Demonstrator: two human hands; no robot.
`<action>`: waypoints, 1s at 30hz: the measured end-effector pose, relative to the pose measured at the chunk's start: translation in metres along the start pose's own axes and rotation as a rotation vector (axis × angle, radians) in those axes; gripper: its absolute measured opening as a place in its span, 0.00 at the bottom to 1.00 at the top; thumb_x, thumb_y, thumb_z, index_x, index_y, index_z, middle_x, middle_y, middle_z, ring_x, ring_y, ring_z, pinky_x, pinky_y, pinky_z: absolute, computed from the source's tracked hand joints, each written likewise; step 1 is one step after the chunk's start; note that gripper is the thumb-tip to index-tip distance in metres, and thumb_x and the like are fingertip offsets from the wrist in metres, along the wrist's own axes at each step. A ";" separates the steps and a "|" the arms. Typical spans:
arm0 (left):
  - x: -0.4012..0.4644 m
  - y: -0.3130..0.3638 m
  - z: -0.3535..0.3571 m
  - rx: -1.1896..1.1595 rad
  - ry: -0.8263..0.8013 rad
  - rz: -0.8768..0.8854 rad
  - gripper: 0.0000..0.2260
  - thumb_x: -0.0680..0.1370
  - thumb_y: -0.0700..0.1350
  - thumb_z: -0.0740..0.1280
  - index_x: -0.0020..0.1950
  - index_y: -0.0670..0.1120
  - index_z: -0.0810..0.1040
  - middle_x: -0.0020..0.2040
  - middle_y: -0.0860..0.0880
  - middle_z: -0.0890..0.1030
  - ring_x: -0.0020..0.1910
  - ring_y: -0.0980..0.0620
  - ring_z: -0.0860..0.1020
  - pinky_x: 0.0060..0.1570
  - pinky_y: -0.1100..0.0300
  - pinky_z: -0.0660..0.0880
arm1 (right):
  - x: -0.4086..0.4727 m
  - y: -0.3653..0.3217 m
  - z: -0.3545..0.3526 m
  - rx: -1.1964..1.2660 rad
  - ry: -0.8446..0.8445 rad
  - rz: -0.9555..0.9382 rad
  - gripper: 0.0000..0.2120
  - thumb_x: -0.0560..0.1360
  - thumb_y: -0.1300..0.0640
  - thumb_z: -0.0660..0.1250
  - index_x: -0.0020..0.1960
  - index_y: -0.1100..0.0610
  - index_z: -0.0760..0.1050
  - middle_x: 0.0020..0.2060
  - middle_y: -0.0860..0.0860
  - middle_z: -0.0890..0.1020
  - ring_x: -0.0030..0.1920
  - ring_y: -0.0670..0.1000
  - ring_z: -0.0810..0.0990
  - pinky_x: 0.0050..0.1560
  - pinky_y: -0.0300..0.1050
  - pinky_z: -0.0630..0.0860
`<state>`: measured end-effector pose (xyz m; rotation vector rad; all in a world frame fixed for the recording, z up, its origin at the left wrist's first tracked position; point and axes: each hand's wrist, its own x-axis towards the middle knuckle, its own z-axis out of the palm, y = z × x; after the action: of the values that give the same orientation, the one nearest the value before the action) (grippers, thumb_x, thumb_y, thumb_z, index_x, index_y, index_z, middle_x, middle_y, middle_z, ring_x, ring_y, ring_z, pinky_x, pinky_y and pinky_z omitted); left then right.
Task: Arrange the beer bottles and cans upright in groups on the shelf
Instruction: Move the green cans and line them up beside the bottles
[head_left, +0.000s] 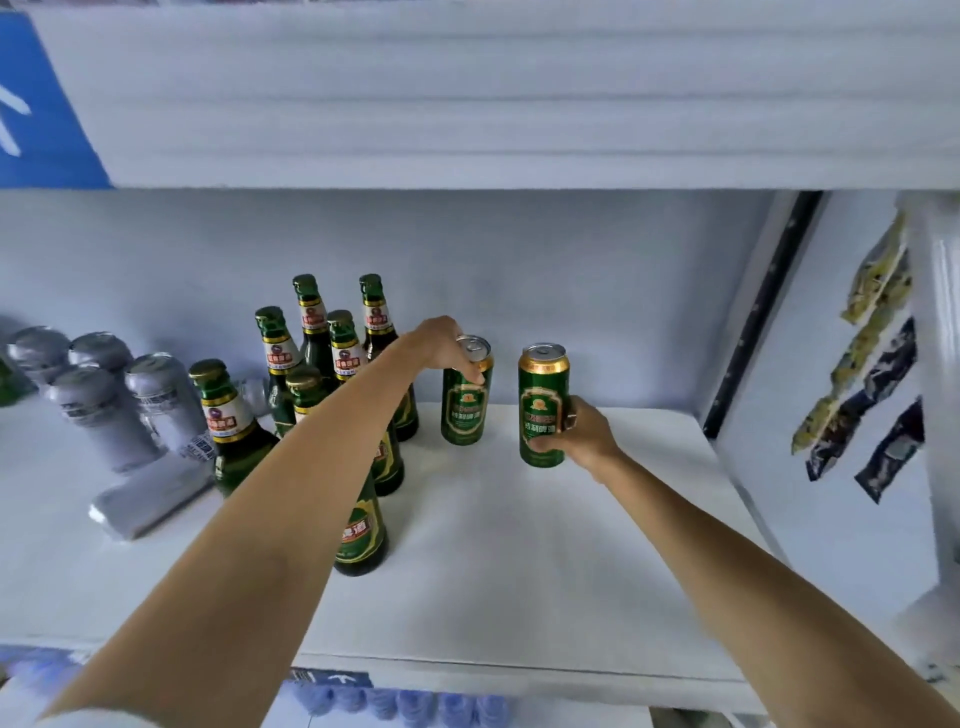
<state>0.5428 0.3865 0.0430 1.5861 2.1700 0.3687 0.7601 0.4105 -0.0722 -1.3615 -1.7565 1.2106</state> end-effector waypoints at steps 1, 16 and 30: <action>0.003 -0.001 0.001 0.006 -0.004 -0.005 0.30 0.65 0.50 0.79 0.63 0.40 0.76 0.60 0.44 0.80 0.58 0.44 0.77 0.56 0.54 0.73 | 0.005 0.000 0.004 -0.004 -0.004 -0.001 0.34 0.59 0.62 0.81 0.62 0.60 0.73 0.58 0.56 0.81 0.59 0.57 0.79 0.59 0.51 0.76; 0.039 -0.016 0.002 0.074 -0.045 -0.083 0.33 0.67 0.47 0.78 0.68 0.40 0.71 0.65 0.43 0.77 0.63 0.42 0.74 0.58 0.52 0.71 | 0.050 0.000 0.033 -0.045 -0.035 -0.022 0.34 0.61 0.65 0.80 0.64 0.62 0.70 0.61 0.58 0.79 0.62 0.58 0.77 0.59 0.49 0.74; 0.029 -0.003 -0.006 0.204 -0.087 -0.069 0.37 0.71 0.48 0.75 0.73 0.38 0.63 0.70 0.41 0.71 0.67 0.40 0.71 0.64 0.48 0.70 | 0.050 -0.022 0.021 -0.244 -0.159 0.113 0.44 0.64 0.60 0.79 0.73 0.61 0.59 0.70 0.59 0.70 0.70 0.60 0.69 0.66 0.53 0.70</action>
<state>0.5301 0.4135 0.0418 1.5948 2.2472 0.0570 0.7183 0.4509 -0.0644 -1.5581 -2.0155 1.2242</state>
